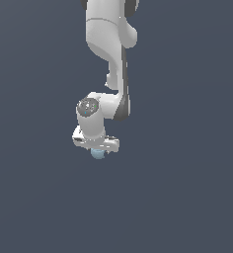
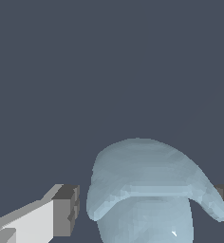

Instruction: Pick up the object and move it to a goal position.

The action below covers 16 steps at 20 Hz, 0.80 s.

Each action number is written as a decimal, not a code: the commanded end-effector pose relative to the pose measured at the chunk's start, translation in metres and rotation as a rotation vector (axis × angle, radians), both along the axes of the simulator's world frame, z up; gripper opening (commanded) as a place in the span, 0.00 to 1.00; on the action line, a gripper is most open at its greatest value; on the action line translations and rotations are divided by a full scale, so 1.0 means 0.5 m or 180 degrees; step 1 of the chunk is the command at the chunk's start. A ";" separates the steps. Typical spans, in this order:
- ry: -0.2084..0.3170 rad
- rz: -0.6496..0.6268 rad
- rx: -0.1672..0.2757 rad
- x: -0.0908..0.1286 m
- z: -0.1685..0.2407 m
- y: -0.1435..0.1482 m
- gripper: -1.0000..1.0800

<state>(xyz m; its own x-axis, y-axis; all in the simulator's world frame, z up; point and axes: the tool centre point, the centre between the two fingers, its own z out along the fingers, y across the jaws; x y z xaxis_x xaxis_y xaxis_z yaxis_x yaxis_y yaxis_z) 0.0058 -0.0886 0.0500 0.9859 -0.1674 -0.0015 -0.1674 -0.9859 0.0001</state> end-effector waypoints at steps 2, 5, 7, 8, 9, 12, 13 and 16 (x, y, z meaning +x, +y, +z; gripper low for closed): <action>-0.0004 -0.0001 -0.0001 0.002 -0.018 0.000 0.96; -0.0004 -0.0001 -0.0001 0.003 -0.020 -0.001 0.00; -0.0004 -0.0001 -0.0001 0.003 -0.020 -0.001 0.00; -0.0004 -0.0001 -0.0001 0.003 -0.020 -0.001 0.00; -0.0004 -0.0001 -0.0001 0.003 -0.020 -0.001 0.00; -0.0004 -0.0001 -0.0001 0.003 -0.020 -0.001 0.00; -0.0004 -0.0001 -0.0001 0.003 -0.020 -0.001 0.00; -0.0007 -0.0002 -0.0001 0.003 -0.018 0.000 0.00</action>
